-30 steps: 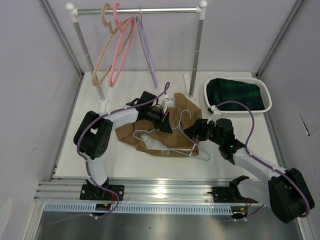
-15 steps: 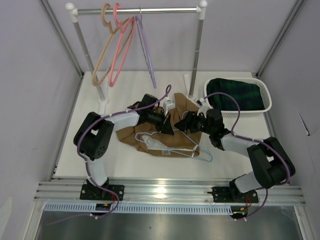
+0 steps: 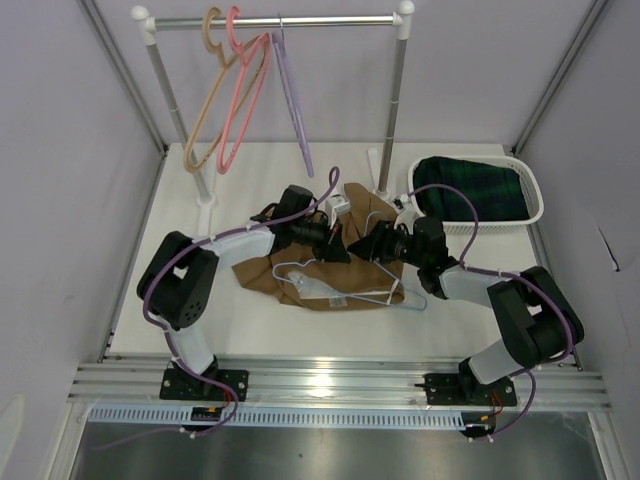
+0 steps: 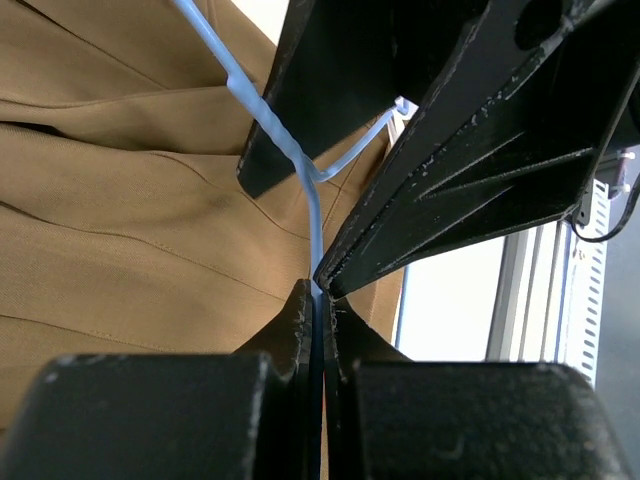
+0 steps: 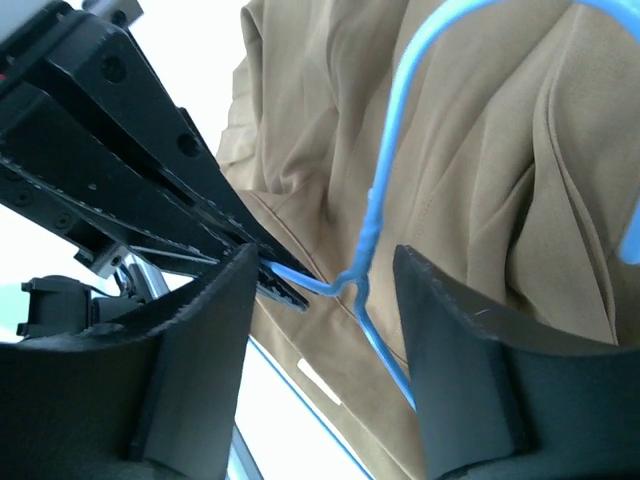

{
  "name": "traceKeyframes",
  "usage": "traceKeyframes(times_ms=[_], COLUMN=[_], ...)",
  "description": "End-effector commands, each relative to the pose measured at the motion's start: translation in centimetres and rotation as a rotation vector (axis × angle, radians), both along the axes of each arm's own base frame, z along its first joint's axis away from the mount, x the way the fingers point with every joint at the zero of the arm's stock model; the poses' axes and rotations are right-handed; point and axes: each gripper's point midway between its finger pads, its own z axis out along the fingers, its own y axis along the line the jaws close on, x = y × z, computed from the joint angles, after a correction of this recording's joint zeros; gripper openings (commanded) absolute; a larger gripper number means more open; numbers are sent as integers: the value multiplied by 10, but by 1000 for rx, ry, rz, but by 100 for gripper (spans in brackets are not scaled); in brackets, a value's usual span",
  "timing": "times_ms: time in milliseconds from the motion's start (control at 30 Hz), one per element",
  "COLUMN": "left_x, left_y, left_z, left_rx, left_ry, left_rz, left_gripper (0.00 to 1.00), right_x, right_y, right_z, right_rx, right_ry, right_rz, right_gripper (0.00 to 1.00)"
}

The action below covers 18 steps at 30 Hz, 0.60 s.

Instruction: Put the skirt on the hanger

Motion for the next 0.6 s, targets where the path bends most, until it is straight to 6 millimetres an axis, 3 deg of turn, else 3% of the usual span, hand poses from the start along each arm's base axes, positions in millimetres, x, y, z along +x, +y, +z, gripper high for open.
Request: traceKeyframes(times_ms=[0,167,267,467,500,533,567], left_x=[9,12,14,19,20,24,25], left_y=[-12,-12,-13,-11,-9,-6,-5], left_z=[33,34,36,37,35,35,36], left_rx=[-78,-83,-85,-66,-53,-41,-36], left_ry=[-130,-121,-128,-138,-131,-132,-134], left_rz=[0,36,52,107,119,153,170], left_gripper=[0,0,0,1,3,15,20], right_x=[-6,-10,-13,-15,-15,-14,-14], right_y=[10,9,8,1,0,-2,-3], right_z=[11,3,1,-1,-2,-5,-4], right_rx=[56,48,48,20,10,-1,-3], right_ry=[-31,-14,-10,-22,-24,-22,-30], right_rz=[66,73,73,45,41,28,28], right_gripper=[59,48,27,0,0,0,0])
